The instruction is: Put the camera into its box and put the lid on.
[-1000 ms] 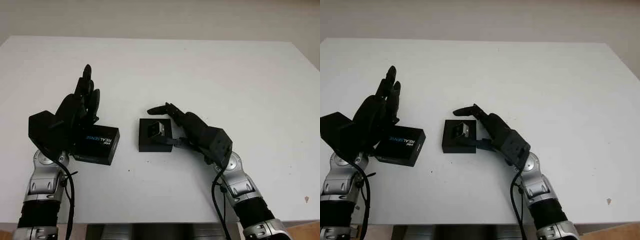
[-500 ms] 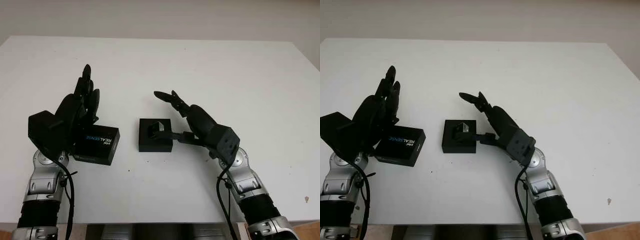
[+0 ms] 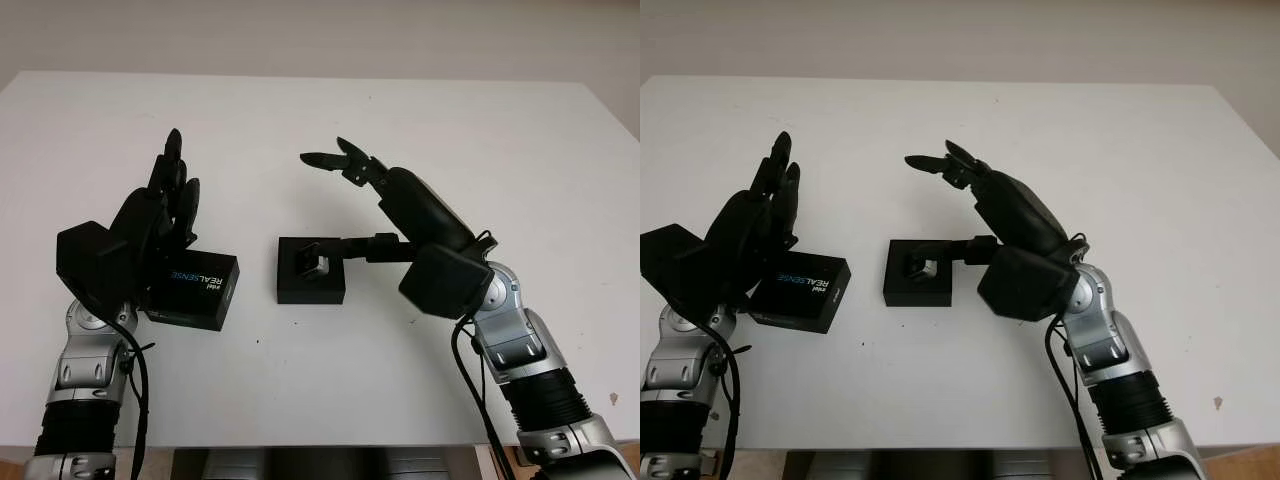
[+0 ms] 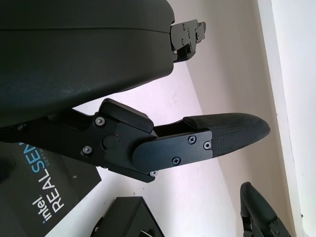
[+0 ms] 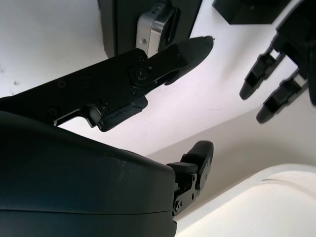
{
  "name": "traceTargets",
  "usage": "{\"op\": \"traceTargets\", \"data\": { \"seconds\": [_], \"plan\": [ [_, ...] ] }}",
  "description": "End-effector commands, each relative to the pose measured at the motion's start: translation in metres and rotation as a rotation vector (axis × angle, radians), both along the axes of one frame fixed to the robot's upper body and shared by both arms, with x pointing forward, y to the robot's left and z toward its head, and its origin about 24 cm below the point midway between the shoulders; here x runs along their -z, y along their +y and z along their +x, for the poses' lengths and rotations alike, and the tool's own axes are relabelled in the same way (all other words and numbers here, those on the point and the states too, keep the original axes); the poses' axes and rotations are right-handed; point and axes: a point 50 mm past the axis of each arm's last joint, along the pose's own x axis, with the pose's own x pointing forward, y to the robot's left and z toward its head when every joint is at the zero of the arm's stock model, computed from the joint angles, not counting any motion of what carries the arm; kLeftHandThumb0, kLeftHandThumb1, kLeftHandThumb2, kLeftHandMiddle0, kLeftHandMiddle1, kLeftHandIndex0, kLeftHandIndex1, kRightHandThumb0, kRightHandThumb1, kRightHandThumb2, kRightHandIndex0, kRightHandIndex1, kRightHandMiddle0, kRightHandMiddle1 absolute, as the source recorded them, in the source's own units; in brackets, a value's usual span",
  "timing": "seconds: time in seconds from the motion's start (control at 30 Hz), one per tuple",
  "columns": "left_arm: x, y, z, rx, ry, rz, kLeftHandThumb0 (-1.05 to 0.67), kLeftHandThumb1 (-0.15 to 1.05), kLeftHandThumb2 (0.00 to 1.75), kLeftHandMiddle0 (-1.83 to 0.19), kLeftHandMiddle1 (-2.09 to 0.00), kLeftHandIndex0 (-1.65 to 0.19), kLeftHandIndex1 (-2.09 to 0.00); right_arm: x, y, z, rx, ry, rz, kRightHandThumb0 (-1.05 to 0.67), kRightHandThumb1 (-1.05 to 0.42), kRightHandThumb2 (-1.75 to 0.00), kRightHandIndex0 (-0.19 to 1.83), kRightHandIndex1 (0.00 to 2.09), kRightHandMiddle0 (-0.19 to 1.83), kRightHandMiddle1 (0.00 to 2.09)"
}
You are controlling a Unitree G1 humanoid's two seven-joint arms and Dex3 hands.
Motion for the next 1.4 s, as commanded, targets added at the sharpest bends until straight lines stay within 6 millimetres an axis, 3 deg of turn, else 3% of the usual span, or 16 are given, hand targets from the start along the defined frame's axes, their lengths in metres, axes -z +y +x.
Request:
{"op": "traceTargets", "data": {
  "seconds": [0.0,0.23,0.6,1.37],
  "plan": [
    [0.0,0.0,-0.002,-0.002,-0.009,0.007,-0.89,1.05,0.64,0.19,0.0,0.19,0.0,-0.009,0.004,-0.004,-0.009,-0.064,-0.072,-0.82,-0.92,-0.07,0.22,0.15,0.17,0.77],
    [0.001,-0.003,-0.002,-0.005,-0.009,0.008,-0.88,1.05,0.66,0.19,0.0,0.19,0.0,-0.014,0.014,-0.009,-0.012,-0.177,-0.229,-0.9,-0.95,-0.06,0.21,0.13,0.26,0.8],
    [0.002,-0.005,-0.001,0.005,-0.008,-0.001,-0.87,1.05,0.67,0.19,0.0,0.19,0.0,-0.004,0.023,-0.013,0.009,-0.289,-0.343,-0.91,-0.95,-0.06,0.24,0.12,0.23,0.99],
    [0.002,-0.007,-0.001,0.029,-0.008,-0.002,-0.87,1.05,0.66,0.19,0.0,0.19,0.0,0.012,0.019,-0.001,0.061,-0.329,-0.372,-0.8,-0.99,-0.06,0.34,0.13,0.37,1.03]
  ]
}}
